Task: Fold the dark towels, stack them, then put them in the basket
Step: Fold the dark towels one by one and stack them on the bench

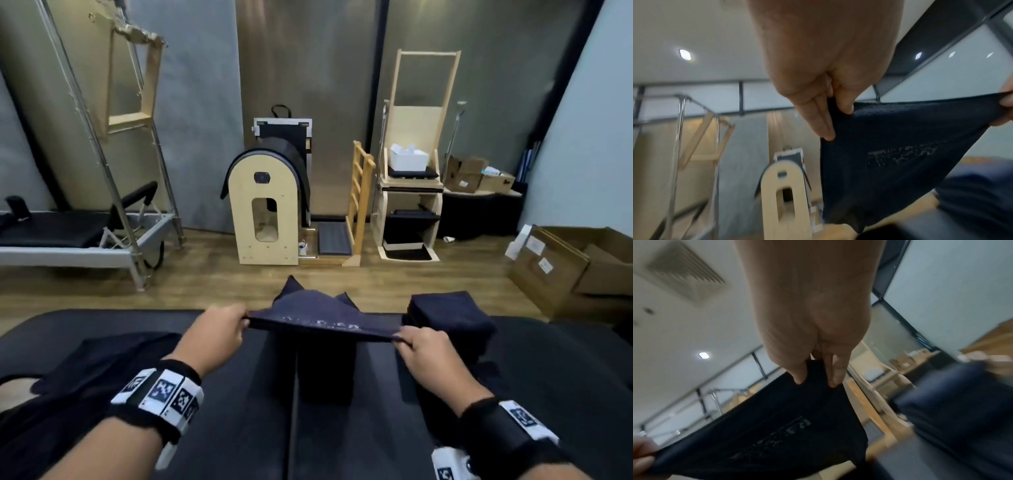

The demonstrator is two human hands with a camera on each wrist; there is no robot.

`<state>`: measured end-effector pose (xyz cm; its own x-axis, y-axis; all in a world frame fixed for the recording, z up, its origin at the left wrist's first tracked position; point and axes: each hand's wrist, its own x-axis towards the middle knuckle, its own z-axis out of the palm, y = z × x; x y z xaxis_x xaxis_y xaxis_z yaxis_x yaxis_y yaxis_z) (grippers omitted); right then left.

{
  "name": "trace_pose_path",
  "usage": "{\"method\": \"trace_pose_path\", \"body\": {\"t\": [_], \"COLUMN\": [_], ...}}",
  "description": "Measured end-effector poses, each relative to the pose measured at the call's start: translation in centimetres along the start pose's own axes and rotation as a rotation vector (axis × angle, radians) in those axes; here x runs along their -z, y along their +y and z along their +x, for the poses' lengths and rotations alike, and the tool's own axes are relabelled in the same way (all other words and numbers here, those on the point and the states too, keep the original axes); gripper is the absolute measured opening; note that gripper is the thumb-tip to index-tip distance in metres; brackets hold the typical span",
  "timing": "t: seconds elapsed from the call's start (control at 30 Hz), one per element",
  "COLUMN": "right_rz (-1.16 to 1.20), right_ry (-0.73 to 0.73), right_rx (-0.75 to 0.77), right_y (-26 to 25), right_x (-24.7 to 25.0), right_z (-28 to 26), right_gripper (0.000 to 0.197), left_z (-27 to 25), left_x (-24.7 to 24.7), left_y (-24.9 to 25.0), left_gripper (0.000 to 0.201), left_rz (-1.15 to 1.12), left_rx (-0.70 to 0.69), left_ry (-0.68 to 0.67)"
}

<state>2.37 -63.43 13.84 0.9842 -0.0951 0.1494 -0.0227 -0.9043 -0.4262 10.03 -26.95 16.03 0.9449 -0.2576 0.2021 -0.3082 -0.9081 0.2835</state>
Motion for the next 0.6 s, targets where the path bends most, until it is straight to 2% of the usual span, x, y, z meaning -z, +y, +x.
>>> {"method": "trace_pose_path", "body": {"t": [0.13, 0.2, 0.27, 0.43, 0.5, 0.6], "right_rz": [0.001, -0.014, -0.020, 0.006, 0.000, -0.048], "right_ry": [-0.238, -0.313, -0.400, -0.638, -0.643, -0.514], "right_rx": [-0.072, -0.102, -0.131, -0.223, -0.206, -0.138], "right_y": [4.2, 5.5, 6.1, 6.7, 6.6, 6.6], "right_x": [-5.8, -7.2, -7.5, -6.2, -5.6, -4.8], "right_z": [-7.7, -10.4, -12.5, -14.3, -14.2, -13.3], "right_gripper": [0.032, 0.026, 0.020, 0.028, 0.029, 0.035], "left_z": [-7.6, -10.4, -12.4, -14.3, -14.3, -13.7], "left_x": [-7.0, -8.9, -9.9, -9.2, -8.8, -8.5], "left_y": [0.6, 1.1, 1.6, 3.4, 3.8, 3.4], "left_gripper": [0.015, 0.015, 0.011, 0.015, 0.012, 0.014], "left_rz": [0.024, 0.036, 0.057, -0.005, -0.058, -0.142], "left_rx": [0.072, 0.108, 0.136, 0.181, 0.214, 0.254], "left_ry": [-0.301, -0.400, -0.500, -0.754, -0.782, -0.706]}}
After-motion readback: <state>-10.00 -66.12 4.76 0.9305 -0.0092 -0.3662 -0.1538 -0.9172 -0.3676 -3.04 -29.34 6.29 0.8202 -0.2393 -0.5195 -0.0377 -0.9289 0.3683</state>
